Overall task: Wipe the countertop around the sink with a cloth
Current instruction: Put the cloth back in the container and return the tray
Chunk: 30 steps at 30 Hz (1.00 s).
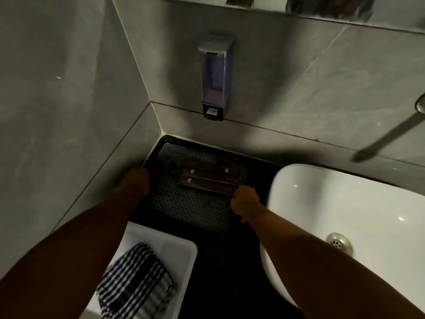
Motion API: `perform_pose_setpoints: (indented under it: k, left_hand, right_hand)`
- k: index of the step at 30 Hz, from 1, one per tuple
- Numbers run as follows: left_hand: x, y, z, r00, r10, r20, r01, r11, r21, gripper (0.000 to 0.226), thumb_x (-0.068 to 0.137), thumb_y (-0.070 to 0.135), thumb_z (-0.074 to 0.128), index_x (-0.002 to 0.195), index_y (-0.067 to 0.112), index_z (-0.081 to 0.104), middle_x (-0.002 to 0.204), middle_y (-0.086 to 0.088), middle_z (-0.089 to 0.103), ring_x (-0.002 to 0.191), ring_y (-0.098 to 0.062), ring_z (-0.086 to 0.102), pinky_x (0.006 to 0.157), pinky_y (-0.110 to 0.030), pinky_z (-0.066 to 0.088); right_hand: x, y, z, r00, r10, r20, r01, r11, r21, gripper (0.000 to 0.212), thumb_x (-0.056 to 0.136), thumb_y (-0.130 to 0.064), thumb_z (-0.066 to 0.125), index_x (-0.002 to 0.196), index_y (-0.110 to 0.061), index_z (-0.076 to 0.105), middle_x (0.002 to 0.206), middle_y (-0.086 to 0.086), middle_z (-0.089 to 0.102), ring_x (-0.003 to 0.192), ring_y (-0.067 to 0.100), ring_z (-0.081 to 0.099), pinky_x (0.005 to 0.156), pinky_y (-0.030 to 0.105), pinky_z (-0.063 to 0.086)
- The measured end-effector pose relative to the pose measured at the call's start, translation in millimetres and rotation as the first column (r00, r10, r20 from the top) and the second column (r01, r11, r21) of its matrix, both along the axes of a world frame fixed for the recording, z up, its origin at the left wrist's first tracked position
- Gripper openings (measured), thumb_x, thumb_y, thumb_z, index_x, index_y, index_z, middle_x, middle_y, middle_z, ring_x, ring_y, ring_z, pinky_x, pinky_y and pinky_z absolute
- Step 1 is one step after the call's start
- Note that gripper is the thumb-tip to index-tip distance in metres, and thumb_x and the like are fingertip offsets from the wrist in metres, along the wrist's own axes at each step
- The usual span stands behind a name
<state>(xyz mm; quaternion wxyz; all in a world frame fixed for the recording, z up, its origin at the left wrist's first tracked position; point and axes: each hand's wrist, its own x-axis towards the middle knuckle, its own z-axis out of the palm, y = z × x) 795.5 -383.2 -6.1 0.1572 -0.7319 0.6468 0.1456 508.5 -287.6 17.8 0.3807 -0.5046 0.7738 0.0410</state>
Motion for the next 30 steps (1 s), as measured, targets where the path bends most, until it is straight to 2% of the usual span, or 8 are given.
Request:
perform_pose_setpoints:
  k: [4, 9, 13, 16, 18, 21, 24, 30]
  left_hand:
    - [-1.7, -2.2, 30.6, 0.986, 0.063, -0.152, -0.077, 0.993, -0.092, 0.039, 0.1, 0.011, 0.044, 0.133, -0.007, 0.052, 0.138, -0.027, 0.052, 0.128, -0.039, 0.05, 0.111, -0.041, 0.035]
    - [-3.0, 15.7, 82.0, 0.98, 0.084, -0.181, -0.109, 0.985, -0.131, 0.043, 0.098, 0.019, 0.049, 0.138, 0.003, 0.05, 0.14, -0.02, 0.053, 0.127, -0.033, 0.054, 0.108, -0.036, 0.04]
    - [-19.3, 56.5, 125.3, 0.972, 0.109, -0.206, -0.133, 0.985, -0.109, 0.041, 0.091, 0.014, 0.057, 0.129, -0.002, 0.056, 0.132, -0.019, 0.059, 0.12, -0.03, 0.06, 0.094, -0.028, 0.048]
    - [-44.7, 97.4, 153.3, 0.98, 0.106, -0.167, -0.11, 0.994, -0.013, 0.021, 0.081, 0.015, 0.064, 0.089, -0.004, 0.07, 0.096, -0.02, 0.071, 0.095, -0.032, 0.07, 0.064, -0.026, 0.051]
    - [-61.3, 122.7, 160.1, 0.958, 0.152, -0.244, -0.153, 0.988, 0.013, 0.015, 0.076, 0.01, 0.069, 0.067, -0.002, 0.066, 0.071, -0.018, 0.067, 0.07, -0.031, 0.07, 0.049, -0.025, 0.048]
    - [-104.3, 169.8, 166.8, 0.916, 0.19, -0.352, -0.192, 0.981, 0.031, 0.008, 0.077, 0.001, 0.069, 0.069, -0.002, 0.066, 0.064, -0.021, 0.065, 0.054, -0.026, 0.062, 0.053, -0.029, 0.053]
    - [-167.5, 217.7, 169.8, 0.886, 0.188, -0.425, -0.179, 0.982, 0.06, 0.024, 0.076, -0.007, 0.068, 0.056, 0.002, 0.06, 0.049, -0.01, 0.057, 0.034, -0.017, 0.055, 0.036, -0.018, 0.042]
    - [-310.8, 289.3, 158.2, 0.713, 0.242, -0.658, -0.133, 0.968, 0.213, 0.011, 0.079, -0.018, 0.063, 0.081, -0.007, 0.062, 0.07, -0.018, 0.059, 0.051, -0.019, 0.06, 0.039, -0.023, 0.052]
  right_hand:
    - [-9.4, 2.5, 32.4, 0.987, -0.122, 0.109, 0.125, 0.992, -0.023, 0.018, 0.088, -0.012, 0.051, 0.074, -0.003, 0.055, 0.106, 0.022, 0.07, 0.085, 0.039, 0.072, 0.072, 0.042, 0.062]
    - [-26.0, 19.3, 78.7, 0.989, -0.112, 0.094, 0.113, 0.994, -0.01, 0.014, 0.082, 0.0, 0.063, 0.096, 0.004, 0.064, 0.106, 0.019, 0.069, 0.082, 0.035, 0.073, 0.068, 0.038, 0.061]
    - [-58.9, 48.2, 105.4, 0.984, -0.133, 0.115, 0.144, 0.986, -0.087, 0.004, 0.084, -0.003, 0.06, 0.082, -0.005, 0.057, 0.086, 0.017, 0.067, 0.076, 0.033, 0.074, 0.063, 0.037, 0.063]
    - [-98.3, 80.3, 115.6, 0.972, -0.157, 0.173, 0.183, 0.972, -0.147, 0.012, 0.087, -0.011, 0.061, 0.096, -0.004, 0.057, 0.094, 0.017, 0.067, 0.076, 0.031, 0.073, 0.066, 0.04, 0.063]
    - [-128.7, 103.1, 118.7, 0.958, -0.184, 0.218, 0.22, 0.964, -0.152, 0.018, 0.089, -0.018, 0.062, 0.1, -0.004, 0.059, 0.096, 0.016, 0.07, 0.077, 0.03, 0.073, 0.067, 0.039, 0.063]
    - [-184.0, 145.6, 124.4, 0.947, -0.22, 0.233, 0.257, 0.956, -0.143, 0.021, 0.089, -0.023, 0.062, 0.097, -0.004, 0.063, 0.092, 0.015, 0.072, 0.075, 0.026, 0.073, 0.07, 0.039, 0.063]
    - [-250.3, 195.9, 129.1, 0.947, -0.245, 0.209, 0.274, 0.954, -0.12, 0.019, 0.087, -0.018, 0.062, 0.092, -0.001, 0.066, 0.092, 0.017, 0.072, 0.077, 0.028, 0.073, 0.071, 0.04, 0.062]
    - [-396.5, 310.1, 144.7, 0.906, -0.392, 0.161, 0.416, 0.893, -0.173, 0.02, 0.08, -0.015, 0.069, 0.074, -0.007, 0.051, 0.074, 0.013, 0.06, 0.057, 0.024, 0.062, 0.042, 0.03, 0.052]
